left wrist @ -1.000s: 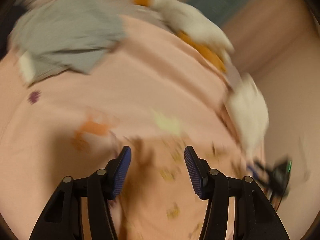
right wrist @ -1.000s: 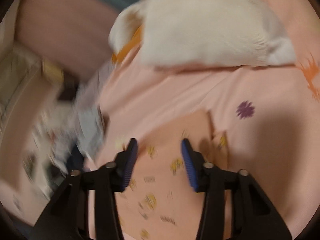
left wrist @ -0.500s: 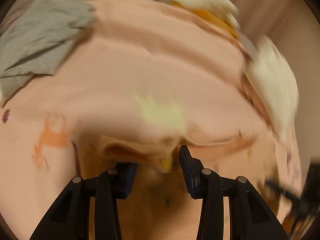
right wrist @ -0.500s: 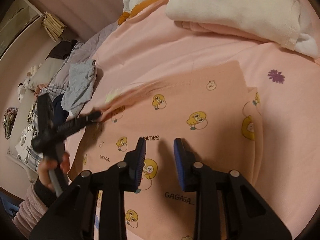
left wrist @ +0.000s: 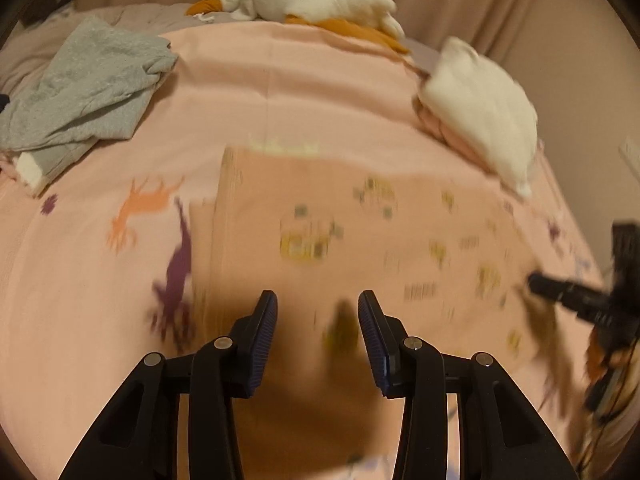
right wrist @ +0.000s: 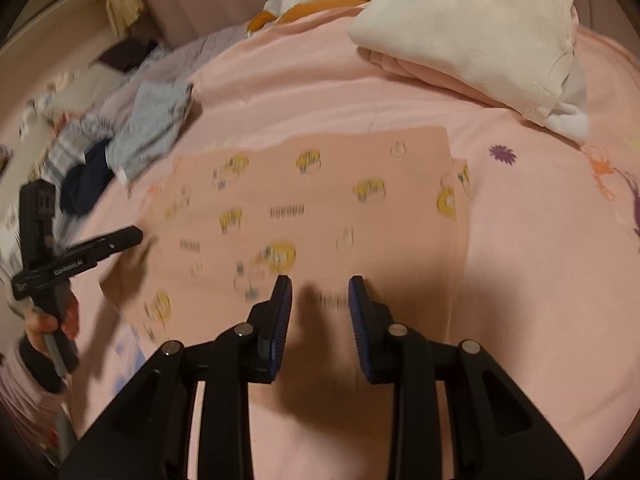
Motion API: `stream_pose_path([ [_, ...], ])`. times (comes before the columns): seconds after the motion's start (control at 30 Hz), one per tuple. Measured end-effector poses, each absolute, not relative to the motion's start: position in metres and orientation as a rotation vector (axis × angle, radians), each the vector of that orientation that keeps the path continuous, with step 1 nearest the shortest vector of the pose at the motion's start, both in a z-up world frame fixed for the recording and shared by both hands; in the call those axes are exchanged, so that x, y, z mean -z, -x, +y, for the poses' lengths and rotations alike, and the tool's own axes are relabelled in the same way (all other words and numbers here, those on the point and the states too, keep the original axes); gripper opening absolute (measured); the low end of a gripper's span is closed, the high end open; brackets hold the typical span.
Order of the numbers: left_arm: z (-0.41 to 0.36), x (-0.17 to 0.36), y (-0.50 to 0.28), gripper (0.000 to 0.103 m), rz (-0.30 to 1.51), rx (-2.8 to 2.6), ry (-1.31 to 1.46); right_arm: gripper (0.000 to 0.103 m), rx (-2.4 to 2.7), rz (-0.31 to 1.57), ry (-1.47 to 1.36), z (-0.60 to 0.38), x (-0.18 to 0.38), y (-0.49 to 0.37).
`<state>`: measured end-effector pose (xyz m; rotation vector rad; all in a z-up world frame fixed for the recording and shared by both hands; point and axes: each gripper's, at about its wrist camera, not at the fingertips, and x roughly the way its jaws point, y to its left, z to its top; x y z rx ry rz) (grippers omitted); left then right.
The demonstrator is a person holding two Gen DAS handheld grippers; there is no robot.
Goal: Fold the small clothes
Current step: 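Open both tools and smooth the folded garment flat, then grasp the peach garment's side edge with the left tool and fold it inward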
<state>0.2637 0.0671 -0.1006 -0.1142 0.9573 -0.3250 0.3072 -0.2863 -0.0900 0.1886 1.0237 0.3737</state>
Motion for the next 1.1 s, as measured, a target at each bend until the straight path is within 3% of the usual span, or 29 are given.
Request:
stream_pose_path([
  [0.13,0.072,0.123,-0.24,0.042,0.988,0.329,0.116,0.025,-0.338,1.062,-0.055,-0.279,0.104,-0.282],
  [0.37,0.097,0.108,-0.205,0.044,0.975,0.358,0.222,0.029,-0.342,1.077,0.009,-0.285,0.101,-0.255],
  [0.4,0.103,0.105,-0.203,0.048,0.97,0.356,0.249,0.03,-0.35,1.067,-0.004,-0.286,0.096,-0.255],
  [0.47,0.118,0.102,-0.205,0.074,0.96,0.335,0.324,0.037,-0.371,1.037,-0.038,-0.285,0.086,-0.256],
  [0.5,0.123,0.103,-0.207,0.076,0.957,0.32,0.355,0.04,-0.386,1.025,-0.066,-0.284,0.082,-0.257],
  [0.83,0.144,0.132,-0.273,0.076,1.021,0.406,0.718,0.042,-0.477,1.019,-0.308,-0.233,0.09,-0.333],
  [1.0,0.126,0.133,-0.297,0.074,1.056,0.437,0.686,0.034,-0.434,1.05,-0.331,-0.207,0.103,-0.374],
  [1.1,0.115,0.133,-0.303,0.046,1.085,0.408,0.605,0.024,-0.402,1.051,-0.313,-0.19,0.109,-0.398],
])
